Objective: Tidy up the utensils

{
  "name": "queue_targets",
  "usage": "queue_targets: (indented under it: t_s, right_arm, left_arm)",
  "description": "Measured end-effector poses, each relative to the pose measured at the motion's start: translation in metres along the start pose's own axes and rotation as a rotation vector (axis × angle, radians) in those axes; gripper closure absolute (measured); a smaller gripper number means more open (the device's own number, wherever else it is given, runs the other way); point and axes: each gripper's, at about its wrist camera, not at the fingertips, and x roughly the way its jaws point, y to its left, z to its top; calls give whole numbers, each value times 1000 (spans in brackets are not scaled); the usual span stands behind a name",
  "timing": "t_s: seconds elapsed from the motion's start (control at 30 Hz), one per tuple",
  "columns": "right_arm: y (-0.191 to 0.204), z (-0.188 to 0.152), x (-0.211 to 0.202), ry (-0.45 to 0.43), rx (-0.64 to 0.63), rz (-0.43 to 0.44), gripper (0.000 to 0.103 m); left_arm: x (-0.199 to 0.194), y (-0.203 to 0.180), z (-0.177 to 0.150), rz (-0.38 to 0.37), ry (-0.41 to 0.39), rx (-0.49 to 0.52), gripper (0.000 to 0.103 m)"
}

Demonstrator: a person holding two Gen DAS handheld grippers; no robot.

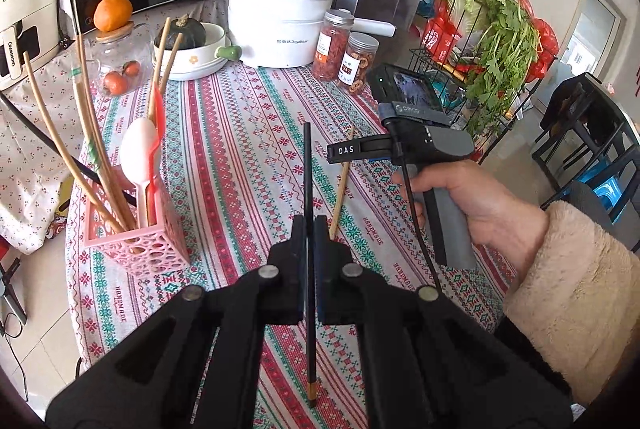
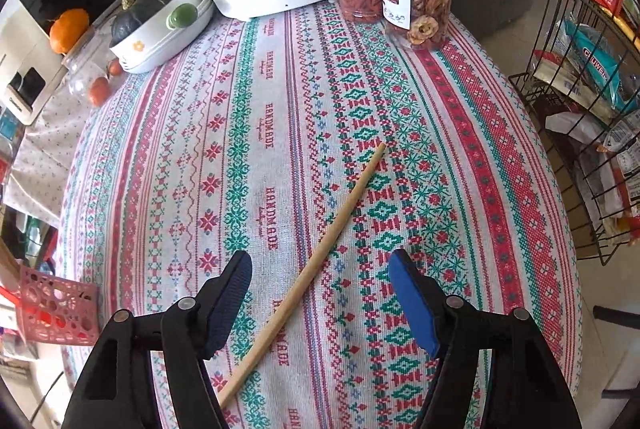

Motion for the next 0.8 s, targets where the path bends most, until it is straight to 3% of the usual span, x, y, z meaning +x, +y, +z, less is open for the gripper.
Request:
queue_targets:
  t_s: [0.13, 0.2, 0.27, 0.37, 0.47, 0.53, 0.6, 0.63, 0.8]
  right_arm:
    - [15, 1, 7, -46, -71, -111, 45]
    - [18, 0, 6, -61, -80, -105, 56]
    - [23, -2, 5, -58, -97, -91, 84]
    - [24, -7, 4, -49, -88, -56, 95]
    - [15, -14, -3, -24, -34, 25, 96]
    - [10, -17, -10, -15, -12, 53, 96]
    - [5, -20, -20, -17, -3, 73, 96]
    - [3, -22, -25, -20, 0, 83, 97]
    - [-12, -37, -55, -30, 13, 143, 96]
  left_arm:
    - [-11, 9, -10, 2, -4, -18, 99]
    - [-15, 13, -13, 3, -9, -17, 99]
    - [-19, 17, -15, 4, -12, -20, 99]
    - [-18, 23, -17, 3, -3, -29, 99]
    - [-9, 28, -18, -18, 35, -53, 99]
    - [2, 27, -18, -21, 70, -57, 89]
    - [17, 23, -17, -14, 97, -58, 63]
    - [26, 22, -16, -10, 111, -63, 59]
    - [78, 19, -10, 40, 197, -79, 58]
